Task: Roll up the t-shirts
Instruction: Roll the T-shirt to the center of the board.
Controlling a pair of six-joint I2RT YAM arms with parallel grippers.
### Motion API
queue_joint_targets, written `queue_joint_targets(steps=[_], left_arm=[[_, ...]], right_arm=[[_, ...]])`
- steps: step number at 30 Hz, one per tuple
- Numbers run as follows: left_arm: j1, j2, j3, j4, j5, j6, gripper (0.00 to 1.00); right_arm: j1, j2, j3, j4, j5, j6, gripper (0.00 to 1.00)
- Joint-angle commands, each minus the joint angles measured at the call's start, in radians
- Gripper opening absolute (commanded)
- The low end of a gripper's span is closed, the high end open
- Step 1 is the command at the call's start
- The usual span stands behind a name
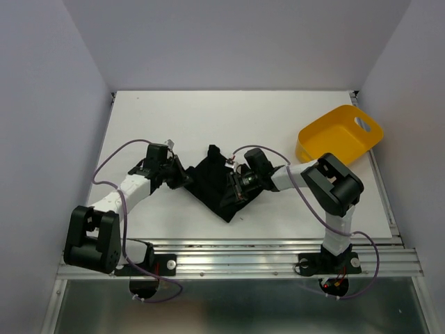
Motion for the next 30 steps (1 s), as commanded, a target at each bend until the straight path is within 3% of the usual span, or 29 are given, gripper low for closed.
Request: queue_joint_targets(steps=[1, 5, 6, 13, 18, 21, 26, 29, 30], left_arm=[[-0.002, 0.039, 0.005, 0.069, -0.028, 0.012, 0.00], [-0.003, 0.095, 0.001, 0.089, -0.048, 0.001, 0.00], [-0.003, 0.108, -0.004, 0.100, -0.051, -0.008, 0.00], [-0.002, 0.125, -0.018, 0.115, -0.060, -0.026, 0.00], [-0.003, 0.123, -0.021, 0.115, -0.060, -0.031, 0.00], [-0.002, 0.125, -0.022, 0.115, -0.060, -0.033, 0.00], [-0.003, 0.132, -0.024, 0.117, -0.059, -0.030, 0.00], [-0.003, 0.142, -0.021, 0.118, -0.056, -0.030, 0.00], [-0.003, 0.142, -0.019, 0.118, -0.054, -0.030, 0.00]], right_arm=[[-0.015, 0.011, 0.008, 0.026, -0.033, -0.004, 0.01], [-0.024, -0.012, -0.001, 0.021, 0.002, -0.006, 0.10], [-0.024, -0.023, -0.005, 0.000, 0.035, -0.030, 0.18], [-0.024, -0.193, 0.084, -0.377, 0.347, -0.240, 0.54], [0.025, -0.307, 0.145, -0.588, 0.569, -0.329, 0.67], [0.135, -0.345, 0.194, -0.672, 0.834, -0.365, 0.69], [0.268, -0.367, 0.235, -0.689, 0.996, -0.354, 0.69], [0.328, -0.347, 0.260, -0.683, 1.051, -0.362, 0.56], [0.341, -0.341, 0.274, -0.671, 1.050, -0.366, 0.47]])
